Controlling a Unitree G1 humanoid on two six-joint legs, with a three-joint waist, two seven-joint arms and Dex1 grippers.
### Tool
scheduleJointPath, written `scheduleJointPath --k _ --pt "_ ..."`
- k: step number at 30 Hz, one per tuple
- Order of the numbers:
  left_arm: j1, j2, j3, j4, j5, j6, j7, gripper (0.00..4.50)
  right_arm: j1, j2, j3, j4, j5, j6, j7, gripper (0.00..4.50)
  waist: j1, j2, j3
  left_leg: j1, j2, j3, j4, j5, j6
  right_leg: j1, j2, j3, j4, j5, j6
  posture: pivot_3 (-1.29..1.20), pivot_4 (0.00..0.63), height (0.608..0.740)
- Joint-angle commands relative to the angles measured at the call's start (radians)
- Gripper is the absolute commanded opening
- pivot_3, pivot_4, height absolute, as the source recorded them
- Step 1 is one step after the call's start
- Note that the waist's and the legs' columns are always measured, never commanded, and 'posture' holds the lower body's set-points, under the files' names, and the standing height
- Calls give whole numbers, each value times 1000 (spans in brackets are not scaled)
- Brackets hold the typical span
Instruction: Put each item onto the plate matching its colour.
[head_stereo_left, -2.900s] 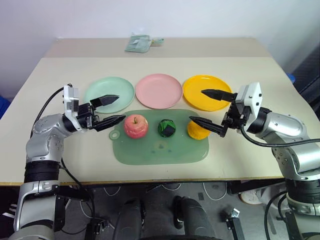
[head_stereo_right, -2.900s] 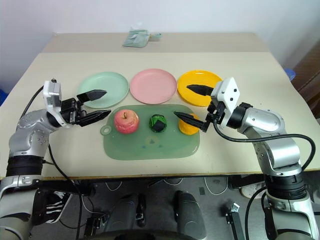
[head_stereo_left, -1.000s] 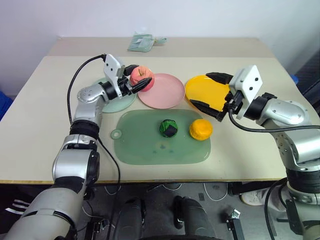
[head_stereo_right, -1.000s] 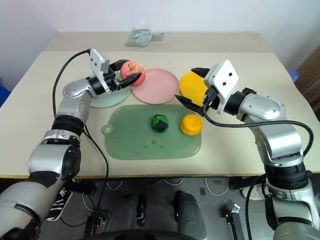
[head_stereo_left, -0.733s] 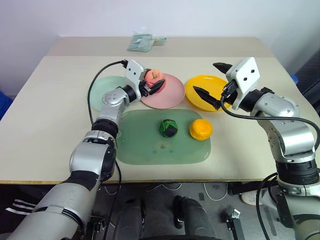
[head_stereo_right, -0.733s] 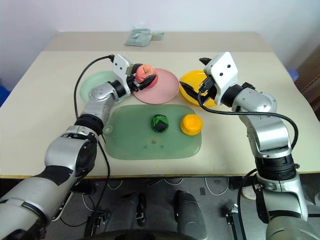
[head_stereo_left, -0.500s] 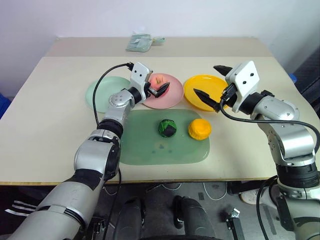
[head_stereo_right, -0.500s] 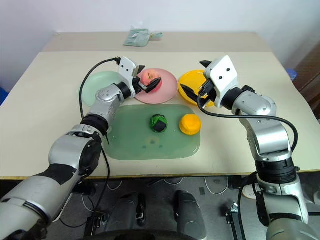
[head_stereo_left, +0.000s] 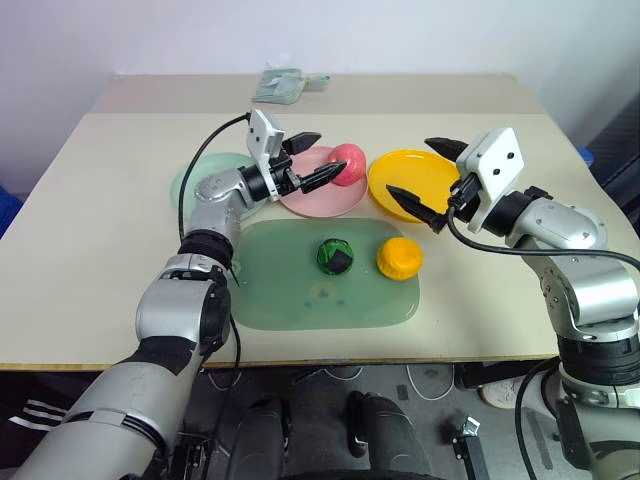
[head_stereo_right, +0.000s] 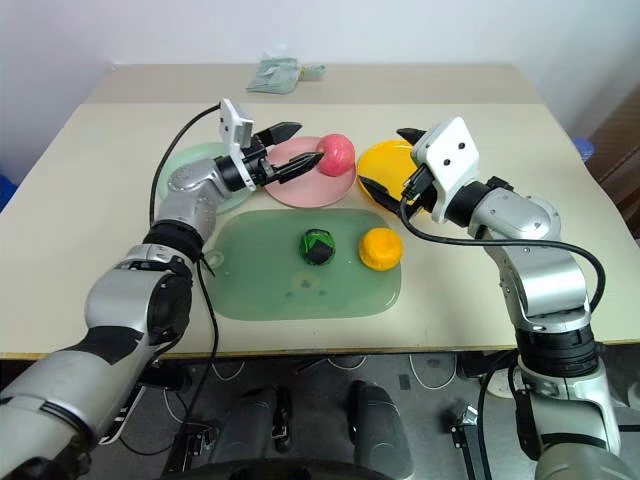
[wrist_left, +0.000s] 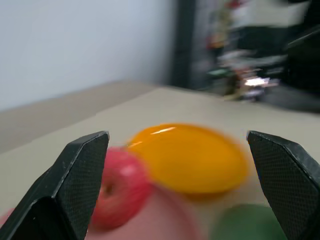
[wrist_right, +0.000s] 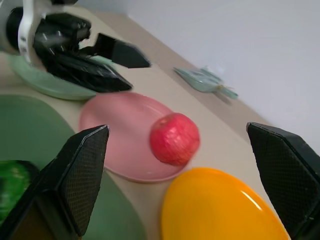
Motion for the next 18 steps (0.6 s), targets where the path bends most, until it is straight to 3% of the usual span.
scheduleJointPath --k 1,5,18 --pt "72 33 -41 -141 -52 140 -202 4489 45 -48 -51 -97 104 24 96 4500 0 0 0 0 0 0 0 0 0 0 0 0 0 0 0 0 150 740" --pt "157 48 -108 -265 -42 237 -281 4489 120 -130 -105 -153 260 96 233 4500 4 0 0 0 0 -1 1 0 0 1 0 0 0 0 0 0 150 740" --pt "246 4 -247 -307 100 49 -143 4489 113 -149 -83 -113 222 59 219 4500 3 0 0 0 0 -2 1 0 0 0 0 0 0 -2 -4 0 150 740"
